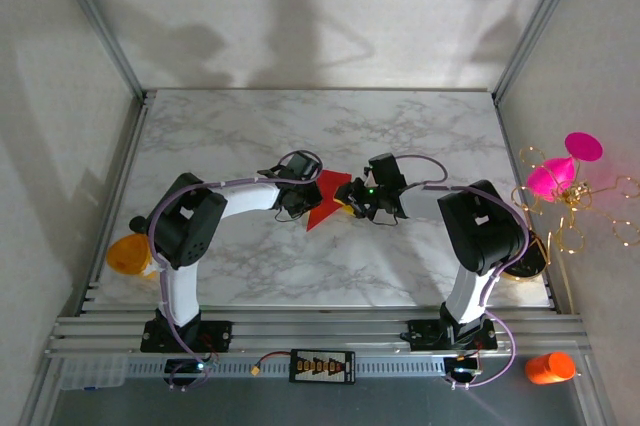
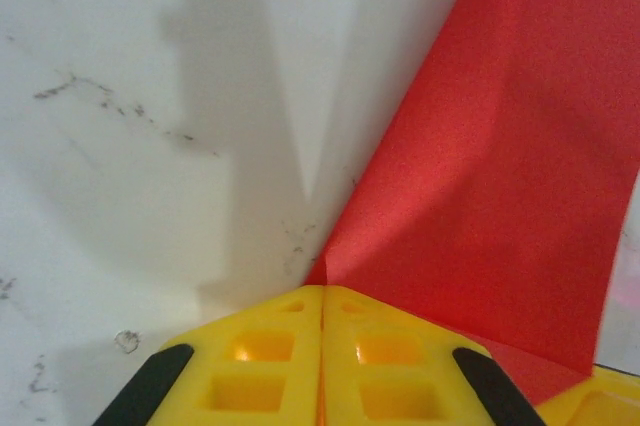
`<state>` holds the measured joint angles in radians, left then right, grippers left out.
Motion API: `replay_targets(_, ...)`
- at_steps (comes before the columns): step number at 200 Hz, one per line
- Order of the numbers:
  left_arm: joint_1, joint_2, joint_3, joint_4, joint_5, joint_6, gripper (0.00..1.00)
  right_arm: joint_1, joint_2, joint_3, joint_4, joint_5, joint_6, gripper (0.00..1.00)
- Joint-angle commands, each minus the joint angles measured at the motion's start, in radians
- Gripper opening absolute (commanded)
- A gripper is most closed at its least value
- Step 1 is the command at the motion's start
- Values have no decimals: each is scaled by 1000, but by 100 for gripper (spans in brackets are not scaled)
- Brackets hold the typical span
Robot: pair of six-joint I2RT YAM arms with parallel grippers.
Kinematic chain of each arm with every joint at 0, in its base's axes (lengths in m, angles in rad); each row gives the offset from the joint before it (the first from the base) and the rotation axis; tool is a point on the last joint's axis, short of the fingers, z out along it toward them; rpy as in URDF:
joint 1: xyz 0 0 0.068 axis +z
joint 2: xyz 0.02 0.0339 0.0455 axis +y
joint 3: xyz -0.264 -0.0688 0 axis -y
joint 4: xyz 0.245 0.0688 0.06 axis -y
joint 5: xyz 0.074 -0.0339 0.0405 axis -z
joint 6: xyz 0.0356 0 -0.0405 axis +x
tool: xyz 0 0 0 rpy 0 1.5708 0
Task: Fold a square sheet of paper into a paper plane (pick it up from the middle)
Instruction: Fold the wing for the fifth time at the center of the table.
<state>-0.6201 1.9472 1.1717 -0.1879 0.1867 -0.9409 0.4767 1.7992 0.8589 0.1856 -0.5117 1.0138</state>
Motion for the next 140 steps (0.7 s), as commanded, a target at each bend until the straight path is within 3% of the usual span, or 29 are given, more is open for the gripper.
replay_targets(1,3,34,6,-68,-33,15,8,9,6,8,52,-44,-7,35)
replay_targets(140,5,14,29,-78,-38,31,8,4,70,50,5,-40,-46,20)
